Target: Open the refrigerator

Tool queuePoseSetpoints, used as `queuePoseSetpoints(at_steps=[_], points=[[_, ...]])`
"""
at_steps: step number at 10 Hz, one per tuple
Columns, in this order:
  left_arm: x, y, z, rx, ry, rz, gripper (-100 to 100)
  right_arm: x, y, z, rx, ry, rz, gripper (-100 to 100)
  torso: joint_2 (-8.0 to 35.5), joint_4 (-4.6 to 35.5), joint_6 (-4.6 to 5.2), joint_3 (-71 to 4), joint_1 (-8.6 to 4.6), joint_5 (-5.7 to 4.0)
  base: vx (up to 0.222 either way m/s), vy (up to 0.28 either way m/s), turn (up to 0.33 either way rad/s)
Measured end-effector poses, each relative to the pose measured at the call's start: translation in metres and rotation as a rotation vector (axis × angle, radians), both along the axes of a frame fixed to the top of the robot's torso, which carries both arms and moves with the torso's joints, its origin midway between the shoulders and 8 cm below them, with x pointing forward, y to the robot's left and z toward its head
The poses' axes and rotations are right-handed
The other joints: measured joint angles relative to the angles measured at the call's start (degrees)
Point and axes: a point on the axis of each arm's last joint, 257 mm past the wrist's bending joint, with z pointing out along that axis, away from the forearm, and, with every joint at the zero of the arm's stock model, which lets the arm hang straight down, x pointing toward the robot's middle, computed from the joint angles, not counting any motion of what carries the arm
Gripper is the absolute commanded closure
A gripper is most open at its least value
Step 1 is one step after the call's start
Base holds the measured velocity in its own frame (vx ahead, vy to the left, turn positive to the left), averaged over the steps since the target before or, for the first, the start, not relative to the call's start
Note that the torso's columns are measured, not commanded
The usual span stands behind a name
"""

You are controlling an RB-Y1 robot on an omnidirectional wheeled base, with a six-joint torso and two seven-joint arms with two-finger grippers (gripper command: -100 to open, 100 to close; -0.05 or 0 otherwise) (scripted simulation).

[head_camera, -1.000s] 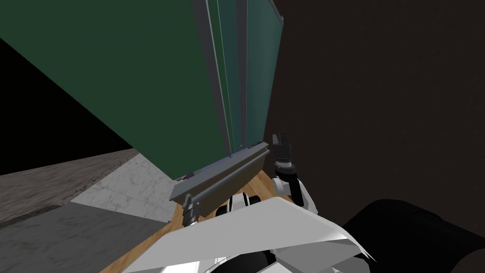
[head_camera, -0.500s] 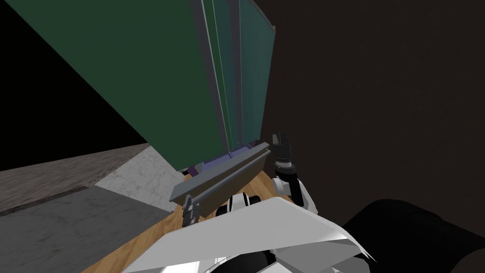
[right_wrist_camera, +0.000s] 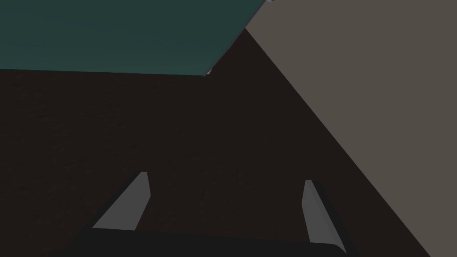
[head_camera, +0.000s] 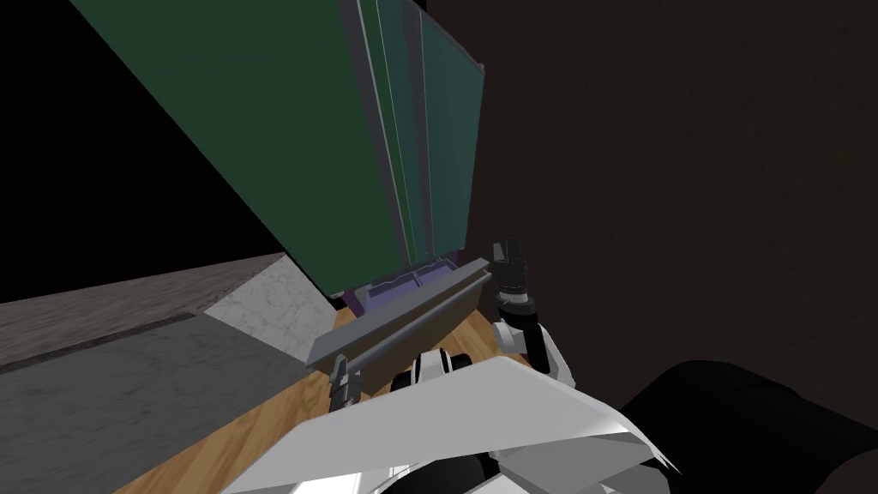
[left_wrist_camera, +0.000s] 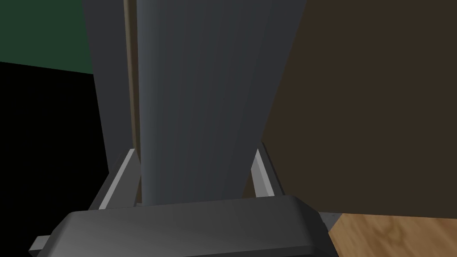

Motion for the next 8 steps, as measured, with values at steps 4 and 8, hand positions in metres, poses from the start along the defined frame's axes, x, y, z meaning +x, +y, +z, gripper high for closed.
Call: queuePoseSetpoints(at_steps=[4, 8], points=[[0.004, 0.005, 0.006, -0.001, 0.009, 0.001, -100, 0.0, 0.0, 0.0, 0.0, 0.0, 0.0, 0, 0.0, 0.1, -0.04, -0.1, -0.14, -0.23, -0.023, -0.02, 0.003], [0.014, 0.014, 0.018, -0.001, 0.017, 0.001, -100, 0.0, 0.0, 0.0, 0.0, 0.0, 0.0, 0, 0.3, 0.2, -0.07, 0.0, -0.25, -0.33, -0.023, -0.023, 0.0]])
